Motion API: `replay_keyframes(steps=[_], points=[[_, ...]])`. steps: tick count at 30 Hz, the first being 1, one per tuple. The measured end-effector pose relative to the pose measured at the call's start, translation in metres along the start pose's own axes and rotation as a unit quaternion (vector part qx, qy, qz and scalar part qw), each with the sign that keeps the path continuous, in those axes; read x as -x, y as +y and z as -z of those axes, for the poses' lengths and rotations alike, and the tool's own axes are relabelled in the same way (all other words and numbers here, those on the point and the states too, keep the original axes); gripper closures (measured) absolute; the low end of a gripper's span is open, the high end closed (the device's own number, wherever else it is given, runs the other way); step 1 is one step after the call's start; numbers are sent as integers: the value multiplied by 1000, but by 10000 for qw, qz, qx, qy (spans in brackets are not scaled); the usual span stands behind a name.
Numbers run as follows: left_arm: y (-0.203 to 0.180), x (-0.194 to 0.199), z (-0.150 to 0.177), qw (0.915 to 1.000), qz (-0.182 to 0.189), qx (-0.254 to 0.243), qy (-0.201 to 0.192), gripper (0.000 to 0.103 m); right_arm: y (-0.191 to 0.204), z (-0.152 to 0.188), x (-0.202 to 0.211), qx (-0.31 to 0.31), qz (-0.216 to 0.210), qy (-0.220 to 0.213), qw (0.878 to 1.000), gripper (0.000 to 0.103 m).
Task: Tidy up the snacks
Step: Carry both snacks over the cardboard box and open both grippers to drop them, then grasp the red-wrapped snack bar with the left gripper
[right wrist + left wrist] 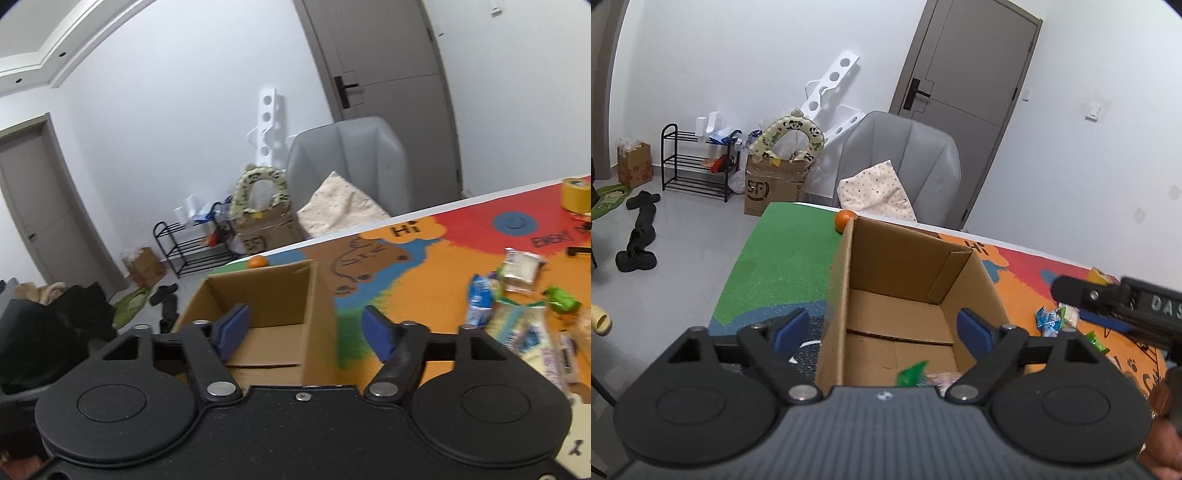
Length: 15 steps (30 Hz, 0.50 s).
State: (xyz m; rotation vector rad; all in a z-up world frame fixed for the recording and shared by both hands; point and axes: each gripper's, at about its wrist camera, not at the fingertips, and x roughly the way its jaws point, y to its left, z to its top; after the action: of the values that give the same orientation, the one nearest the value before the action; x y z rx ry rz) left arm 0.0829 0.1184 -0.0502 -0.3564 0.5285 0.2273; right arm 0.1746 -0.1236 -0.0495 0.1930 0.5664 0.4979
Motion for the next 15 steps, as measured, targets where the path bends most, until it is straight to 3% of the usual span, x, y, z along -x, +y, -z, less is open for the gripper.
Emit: replay_keyframes(steps=[4, 7, 15], points=[[-13, -2, 4, 9999, 20, -118, 87, 15, -16, 7, 10, -124, 139, 1, 9998, 17], [-24, 0, 9, 9996, -45, -259, 67, 8, -28, 12, 17, -229, 256, -6, 9994, 11], [-44, 12, 17, 9990, -166, -418, -61, 6, -57, 26, 39, -524, 394, -67, 9978, 4]])
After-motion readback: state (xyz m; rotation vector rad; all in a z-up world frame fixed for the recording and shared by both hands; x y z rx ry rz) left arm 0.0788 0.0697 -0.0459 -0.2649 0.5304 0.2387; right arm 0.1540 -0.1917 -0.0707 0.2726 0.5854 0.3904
